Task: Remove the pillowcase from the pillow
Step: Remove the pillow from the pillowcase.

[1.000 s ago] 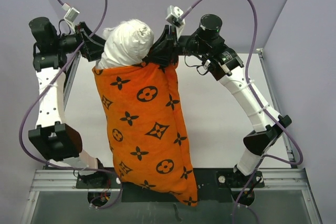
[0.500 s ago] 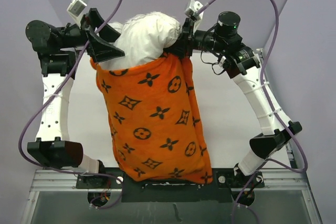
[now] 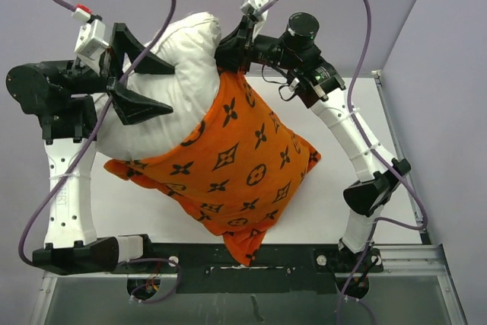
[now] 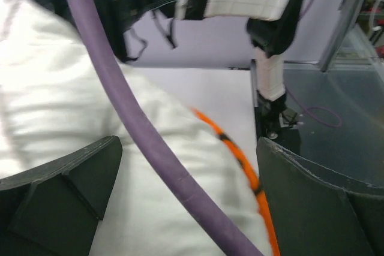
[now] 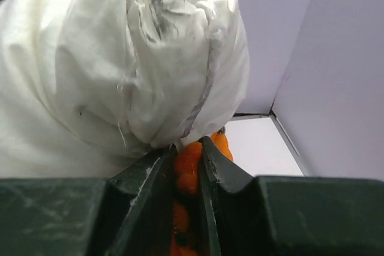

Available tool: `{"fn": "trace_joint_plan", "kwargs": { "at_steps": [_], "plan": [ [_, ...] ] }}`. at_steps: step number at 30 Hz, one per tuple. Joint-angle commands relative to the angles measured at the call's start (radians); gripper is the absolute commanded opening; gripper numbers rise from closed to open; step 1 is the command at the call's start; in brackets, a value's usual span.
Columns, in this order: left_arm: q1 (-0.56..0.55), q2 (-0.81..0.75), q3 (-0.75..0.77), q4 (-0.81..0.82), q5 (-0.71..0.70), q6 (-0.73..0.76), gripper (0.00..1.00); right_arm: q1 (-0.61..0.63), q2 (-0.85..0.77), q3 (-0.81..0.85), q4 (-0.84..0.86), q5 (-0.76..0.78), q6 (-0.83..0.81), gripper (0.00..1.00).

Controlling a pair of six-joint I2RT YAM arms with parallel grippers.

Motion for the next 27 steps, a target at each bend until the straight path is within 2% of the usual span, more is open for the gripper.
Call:
{"fn": "trace_joint_plan", "kwargs": {
  "at_steps": [1, 3, 5, 6, 7, 8, 10, 12, 14, 15, 16, 20, 23, 25, 26, 27],
  "plan": [
    [0.156, 0.032, -0.02, -0.047, -0.037, 0.158, 0.98, 0.031, -0.163, -0.029, 0.202, -0.009, -0.024, 0.0],
    [0.243, 0.024, 0.044, -0.31, -0.133, 0.402, 0.98, 0.032, -0.2, -0.1, 0.204, 0.001, -0.04, 0.0],
    [0.265, 0.018, 0.155, -0.744, -0.333, 0.802, 0.98, 0.031, -0.244, -0.17, 0.221, 0.008, -0.048, 0.0],
    [0.264, 0.017, 0.178, -0.848, -0.39, 0.903, 0.98, 0.029, -0.266, -0.198, 0.228, 0.008, -0.051, 0.0],
    [0.273, 0.012, 0.179, -0.871, -0.4, 0.922, 0.98, 0.027, -0.279, -0.222, 0.232, 0.005, -0.052, 0.0],
    [0.293, 0.009, 0.18, -0.882, -0.374, 0.921, 0.98, 0.026, -0.288, -0.239, 0.233, 0.002, -0.053, 0.0],
    [0.32, -0.003, 0.168, -0.88, -0.232, 0.881, 0.98, 0.024, -0.296, -0.253, 0.231, -0.007, -0.054, 0.0],
    [0.321, -0.029, 0.116, -0.801, -0.107, 0.798, 0.98, 0.023, -0.295, -0.248, 0.223, -0.017, -0.054, 0.0],
    [0.322, -0.068, 0.003, -0.468, -0.027, 0.592, 0.98, 0.023, -0.292, -0.234, 0.211, -0.025, -0.053, 0.0],
    [0.322, -0.078, -0.049, -0.294, -0.005, 0.42, 0.98, 0.023, -0.292, -0.23, 0.209, -0.032, -0.053, 0.0],
    [0.321, -0.071, -0.072, -0.216, 0.007, 0.351, 0.98, 0.022, -0.292, -0.225, 0.207, -0.038, -0.052, 0.0],
    [0.278, -0.003, 0.0, -0.303, 0.013, 0.312, 0.98, 0.021, -0.287, -0.219, 0.206, -0.056, -0.045, 0.0],
    [0.244, 0.013, -0.007, -0.339, -0.006, 0.336, 0.98, 0.024, -0.28, -0.218, 0.226, -0.081, -0.02, 0.0],
    [0.209, 0.01, -0.011, -0.423, -0.037, 0.412, 0.98, 0.031, -0.272, -0.211, 0.234, -0.101, -0.006, 0.0],
    [0.183, 0.009, 0.003, -0.515, -0.075, 0.486, 0.98, 0.037, -0.265, -0.206, 0.231, -0.11, -0.004, 0.0],
    [0.148, 0.013, 0.038, -0.668, -0.145, 0.622, 0.98, 0.044, -0.261, -0.198, 0.225, -0.118, -0.004, 0.0]
  ]
}}
